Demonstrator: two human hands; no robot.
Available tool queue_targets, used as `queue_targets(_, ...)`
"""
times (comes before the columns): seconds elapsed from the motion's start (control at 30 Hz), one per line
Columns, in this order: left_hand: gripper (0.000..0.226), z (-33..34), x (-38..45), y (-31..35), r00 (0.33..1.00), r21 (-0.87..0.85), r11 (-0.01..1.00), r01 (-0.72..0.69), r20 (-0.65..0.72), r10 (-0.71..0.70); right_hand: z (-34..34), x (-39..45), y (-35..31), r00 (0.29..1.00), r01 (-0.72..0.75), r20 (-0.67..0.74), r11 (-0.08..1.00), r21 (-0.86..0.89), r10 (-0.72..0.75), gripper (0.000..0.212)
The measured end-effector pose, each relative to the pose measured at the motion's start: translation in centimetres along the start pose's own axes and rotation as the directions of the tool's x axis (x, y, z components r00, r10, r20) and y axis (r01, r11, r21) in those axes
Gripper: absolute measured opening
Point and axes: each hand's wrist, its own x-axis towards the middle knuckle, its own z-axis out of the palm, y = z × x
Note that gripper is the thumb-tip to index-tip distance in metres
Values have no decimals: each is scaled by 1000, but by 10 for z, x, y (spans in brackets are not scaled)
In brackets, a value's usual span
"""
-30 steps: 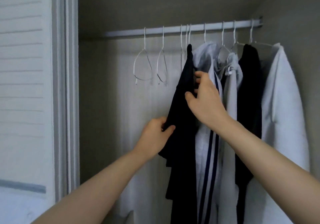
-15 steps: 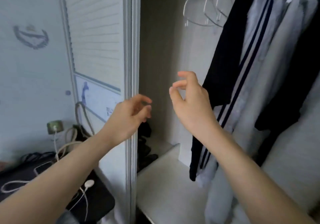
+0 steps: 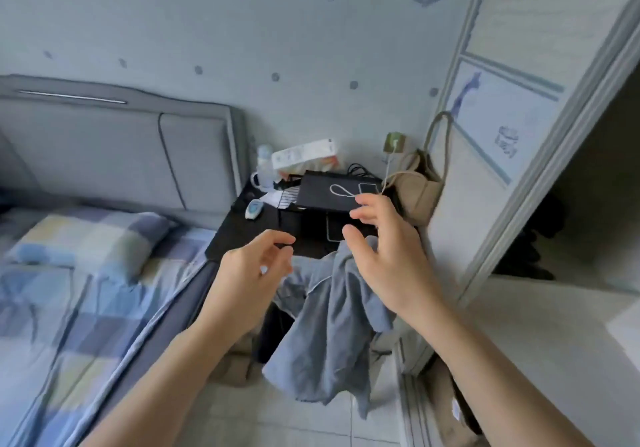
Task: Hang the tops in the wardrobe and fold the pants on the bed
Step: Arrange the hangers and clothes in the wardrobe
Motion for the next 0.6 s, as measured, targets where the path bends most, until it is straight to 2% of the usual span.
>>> queue_targets(0.1, 26, -51, -63, -40, 983, 72, 987, 146, -124, -136, 67, -20, -32, 984, 48, 167, 996, 73, -60, 37)
queue_targets(0.17, 19, -86, -113, -68, 946, 109, 959, 263, -226, -234, 113, -40, -59, 946, 102, 297, 988, 117, -133, 38)
queue_targets(0.27, 19, -136, -200, -104, 842, 150, 876, 458, -390, -373, 182, -78, -100, 841, 154, 486, 966, 207, -238, 39)
queue_targets(0.37, 21, -178, -286, -126, 704, 109, 771, 628, -503, -502, 239, -121, -139, 735, 206, 596, 944, 256, -322, 40)
queue_targets(0.4, 17, -200, -332, -132, 636, 101, 708, 699, -541, -550, 270, -147, -164, 685, 216, 637, 933, 287, -354, 40)
queue_targets(0.5, 14, -235, -421, -147, 506, 96, 555, 826, -560, -656, 325, -203, -212, 572, 227, 715, 915, 334, -403, 37)
queue_targets(0.6, 12, -264, -501, -155, 399, 66, 445, 893, -573, -715, 377, -264, -257, 450, 229, 776, 897, 378, -442, 35)
